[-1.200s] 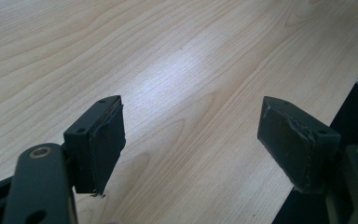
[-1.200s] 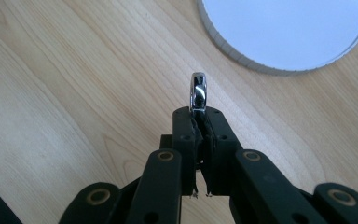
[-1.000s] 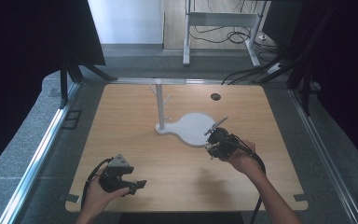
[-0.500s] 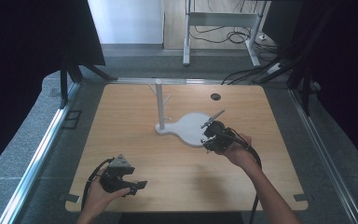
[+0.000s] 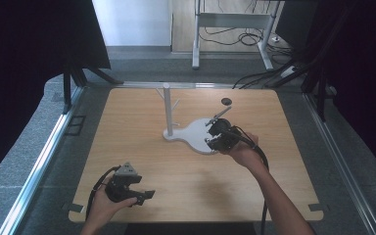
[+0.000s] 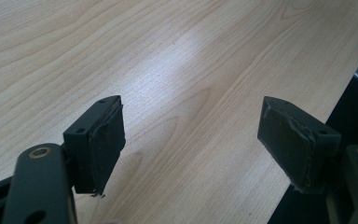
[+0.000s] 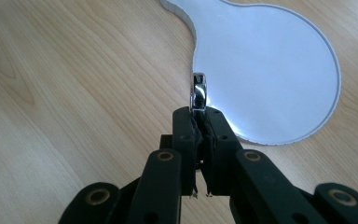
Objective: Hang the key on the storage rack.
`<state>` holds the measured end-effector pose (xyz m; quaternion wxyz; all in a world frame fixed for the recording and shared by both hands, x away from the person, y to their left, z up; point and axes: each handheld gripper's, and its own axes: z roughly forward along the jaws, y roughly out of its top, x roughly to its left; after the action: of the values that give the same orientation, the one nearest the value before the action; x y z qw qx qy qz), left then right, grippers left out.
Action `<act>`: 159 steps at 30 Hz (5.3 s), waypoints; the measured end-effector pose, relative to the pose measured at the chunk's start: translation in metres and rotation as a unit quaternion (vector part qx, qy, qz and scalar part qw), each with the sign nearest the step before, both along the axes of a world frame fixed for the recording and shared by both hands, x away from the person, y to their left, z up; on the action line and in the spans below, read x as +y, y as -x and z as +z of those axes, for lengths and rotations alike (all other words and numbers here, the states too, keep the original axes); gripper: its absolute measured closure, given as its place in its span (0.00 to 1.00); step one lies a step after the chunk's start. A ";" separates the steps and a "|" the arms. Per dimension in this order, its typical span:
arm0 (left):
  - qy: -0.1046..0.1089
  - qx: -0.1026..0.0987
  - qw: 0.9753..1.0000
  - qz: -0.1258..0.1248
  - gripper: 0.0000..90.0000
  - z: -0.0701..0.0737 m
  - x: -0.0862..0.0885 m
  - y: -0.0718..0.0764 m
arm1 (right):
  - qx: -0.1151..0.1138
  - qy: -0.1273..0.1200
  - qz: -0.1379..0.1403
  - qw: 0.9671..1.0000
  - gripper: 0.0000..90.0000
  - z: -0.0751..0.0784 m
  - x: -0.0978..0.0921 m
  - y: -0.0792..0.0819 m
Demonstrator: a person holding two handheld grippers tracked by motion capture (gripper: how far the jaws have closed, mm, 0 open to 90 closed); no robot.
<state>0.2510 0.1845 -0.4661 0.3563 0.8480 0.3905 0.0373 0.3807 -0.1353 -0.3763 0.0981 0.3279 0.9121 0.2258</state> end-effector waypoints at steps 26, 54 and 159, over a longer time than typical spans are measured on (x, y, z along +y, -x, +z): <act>0.002 -0.001 1.000 -0.002 0.26 0.001 0.000 0.001 | -0.001 -0.005 -0.016 1.000 0.93 0.012 0.020 -0.032; 0.006 -0.003 1.000 0.004 0.26 0.002 0.003 0.000 | 0.021 0.010 -0.027 0.999 0.93 0.006 0.045 -0.071; 0.020 -0.008 1.000 -0.003 0.26 0.006 0.003 0.003 | -0.013 0.009 -0.050 0.999 0.94 0.037 0.099 -0.137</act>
<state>0.2480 0.1878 -0.4597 0.3762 0.8416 0.3860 0.0349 0.5181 -0.0368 -0.3395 0.1238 0.3690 0.8953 0.2167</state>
